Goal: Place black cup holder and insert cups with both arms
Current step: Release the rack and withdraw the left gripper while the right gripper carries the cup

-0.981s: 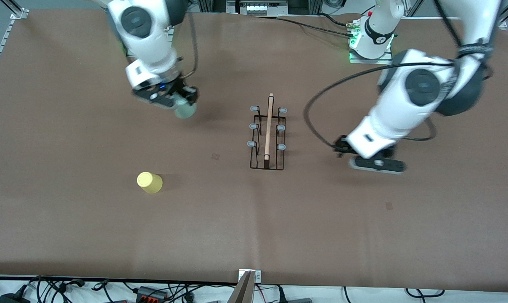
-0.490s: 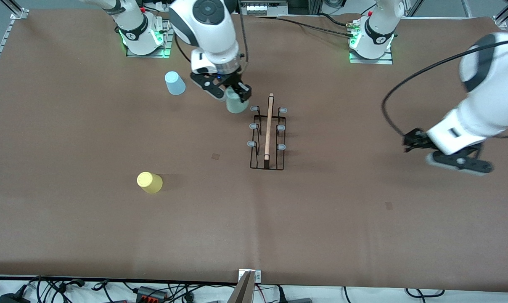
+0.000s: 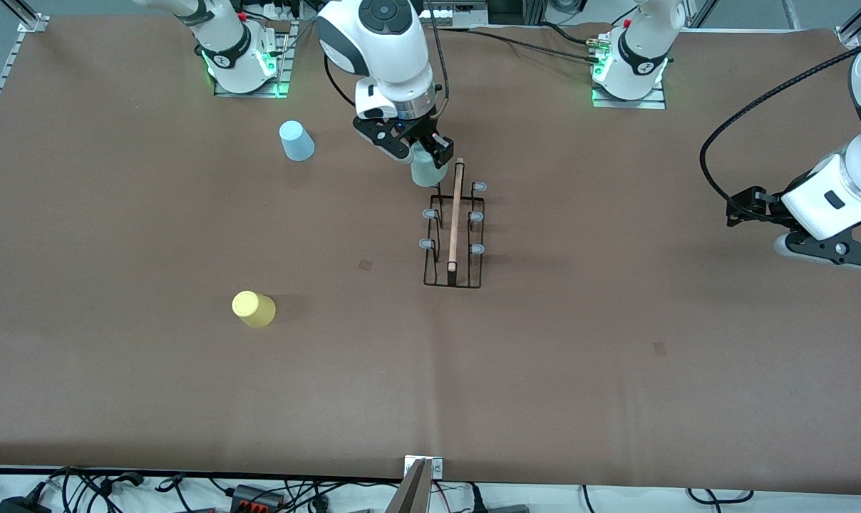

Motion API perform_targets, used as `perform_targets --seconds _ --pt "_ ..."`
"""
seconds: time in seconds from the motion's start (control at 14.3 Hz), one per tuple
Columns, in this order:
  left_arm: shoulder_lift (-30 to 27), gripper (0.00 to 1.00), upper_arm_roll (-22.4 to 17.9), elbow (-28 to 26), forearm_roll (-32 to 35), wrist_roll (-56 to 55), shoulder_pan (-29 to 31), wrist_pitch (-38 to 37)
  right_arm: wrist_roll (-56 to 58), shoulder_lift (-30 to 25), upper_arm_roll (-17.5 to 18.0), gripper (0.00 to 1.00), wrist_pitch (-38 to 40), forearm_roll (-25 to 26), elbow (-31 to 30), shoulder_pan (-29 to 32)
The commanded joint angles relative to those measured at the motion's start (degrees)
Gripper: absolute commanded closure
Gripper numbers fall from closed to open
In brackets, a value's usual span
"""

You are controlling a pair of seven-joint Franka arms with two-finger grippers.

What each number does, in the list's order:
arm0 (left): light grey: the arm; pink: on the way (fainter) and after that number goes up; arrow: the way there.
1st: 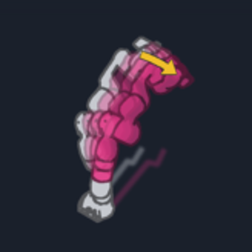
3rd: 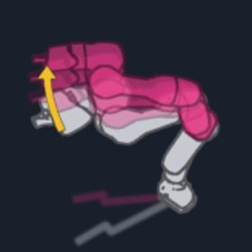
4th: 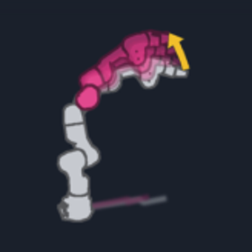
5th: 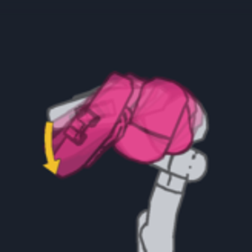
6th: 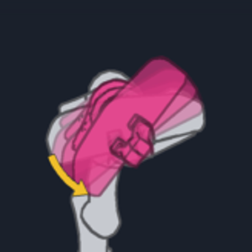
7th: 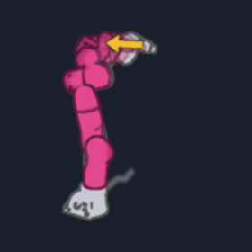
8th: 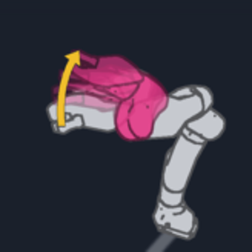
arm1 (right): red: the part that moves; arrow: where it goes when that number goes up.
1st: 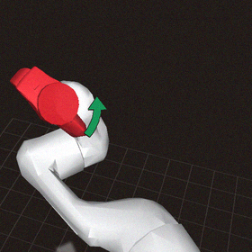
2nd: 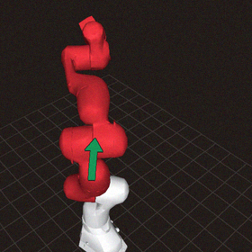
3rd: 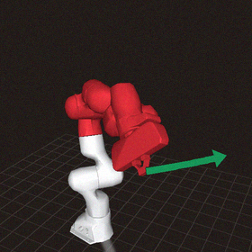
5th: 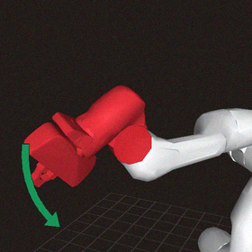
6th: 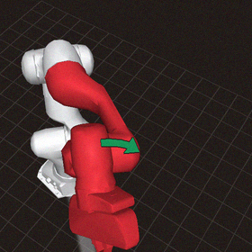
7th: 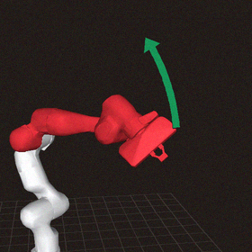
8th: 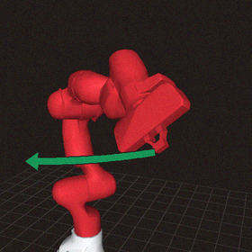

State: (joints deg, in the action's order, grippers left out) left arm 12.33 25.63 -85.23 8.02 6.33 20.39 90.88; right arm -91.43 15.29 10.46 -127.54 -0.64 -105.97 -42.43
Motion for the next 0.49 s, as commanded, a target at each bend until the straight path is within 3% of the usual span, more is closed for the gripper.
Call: perform_targets --seconds 0.0,0.07,0.14,0.28,0.42 --pt "-2.6 0.0 -3.9 0.2 -2.2 0.4 -3.5 1.1 -1.4 2.0 0.0 0.9 -0.2 2.5 1.3 -0.3" --pt "-4.9 0.0 -11.8 -1.6 -3.3 0.3 -8.4 0.6 -1.4 2.5 0.0 0.9 -0.5 3.9 1.2 -0.2" --pt "-7.5 0.0 -16.8 -3.4 -3.9 0.2 -13.0 0.5 -1.4 3.3 0.0 0.9 -1.1 4.2 1.2 -0.1" --pt "-11.6 0.0 -21.3 -8.0 -4.8 -1.0 -15.6 1.1 -1.6 4.3 0.0 0.89 -3.0 4.2 1.2 0.0" --pt "-15.6 0.0 -30.9 -11.5 -10.8 -0.4 -23.0 1.1 -1.6 4.4 0.0 0.87 -3.6 4.0 1.3 0.0"
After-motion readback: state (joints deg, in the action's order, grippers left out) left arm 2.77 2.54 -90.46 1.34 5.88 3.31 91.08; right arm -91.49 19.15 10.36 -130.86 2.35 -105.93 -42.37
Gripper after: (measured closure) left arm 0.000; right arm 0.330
